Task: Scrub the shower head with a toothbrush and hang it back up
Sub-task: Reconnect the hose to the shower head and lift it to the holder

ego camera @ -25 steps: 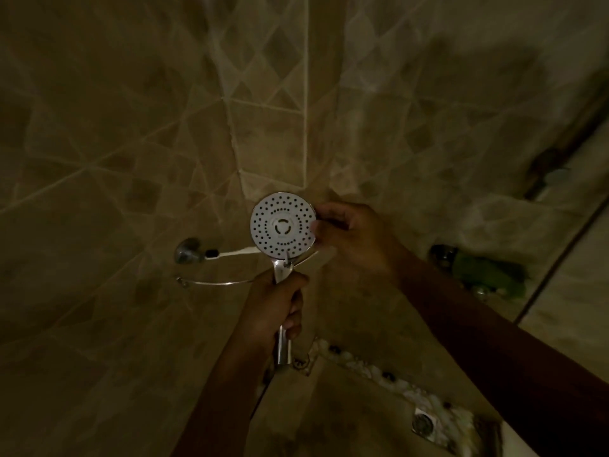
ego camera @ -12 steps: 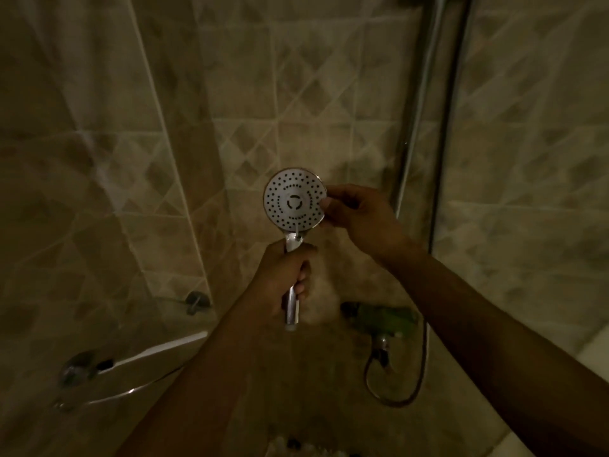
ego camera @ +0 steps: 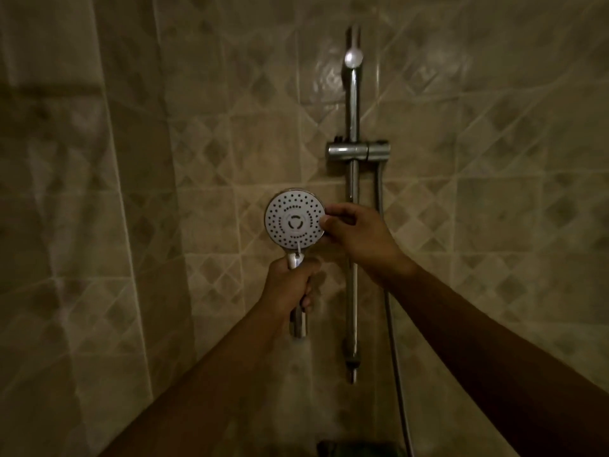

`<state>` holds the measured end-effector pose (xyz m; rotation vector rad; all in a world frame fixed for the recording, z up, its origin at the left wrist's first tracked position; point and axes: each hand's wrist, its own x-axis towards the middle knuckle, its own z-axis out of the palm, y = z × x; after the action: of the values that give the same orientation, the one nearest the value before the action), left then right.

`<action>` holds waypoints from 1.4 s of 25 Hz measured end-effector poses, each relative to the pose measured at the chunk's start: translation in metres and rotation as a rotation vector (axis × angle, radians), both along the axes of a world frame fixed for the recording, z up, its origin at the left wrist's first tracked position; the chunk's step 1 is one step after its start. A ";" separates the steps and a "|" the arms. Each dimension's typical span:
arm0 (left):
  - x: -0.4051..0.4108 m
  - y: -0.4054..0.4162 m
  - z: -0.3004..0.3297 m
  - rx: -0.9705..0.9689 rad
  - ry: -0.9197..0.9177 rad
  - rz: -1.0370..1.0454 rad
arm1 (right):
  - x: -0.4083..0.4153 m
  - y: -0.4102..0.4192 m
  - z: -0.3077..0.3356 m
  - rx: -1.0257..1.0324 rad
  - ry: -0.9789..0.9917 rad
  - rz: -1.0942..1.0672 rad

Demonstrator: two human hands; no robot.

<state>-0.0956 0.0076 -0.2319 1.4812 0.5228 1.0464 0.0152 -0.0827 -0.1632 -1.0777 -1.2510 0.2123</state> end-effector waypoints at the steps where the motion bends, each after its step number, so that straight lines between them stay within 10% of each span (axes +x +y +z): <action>1: 0.006 0.001 0.012 0.021 -0.011 0.005 | 0.005 0.000 0.011 0.015 0.000 -0.004; 9: 0.041 -0.006 0.072 0.101 -0.096 0.006 | 0.038 0.002 0.065 0.066 -0.023 -0.079; 18: 0.052 0.006 0.094 0.168 -0.140 0.024 | 0.112 0.008 0.029 -0.202 -0.274 -0.739; 35: 0.048 0.010 0.098 0.132 -0.146 0.029 | 0.122 0.018 0.052 -0.203 -0.449 -0.789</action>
<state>-0.0477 0.0175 -0.1337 1.5018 0.3788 1.2216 0.1377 -0.0645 -0.1114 -1.7776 -1.1056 -0.5416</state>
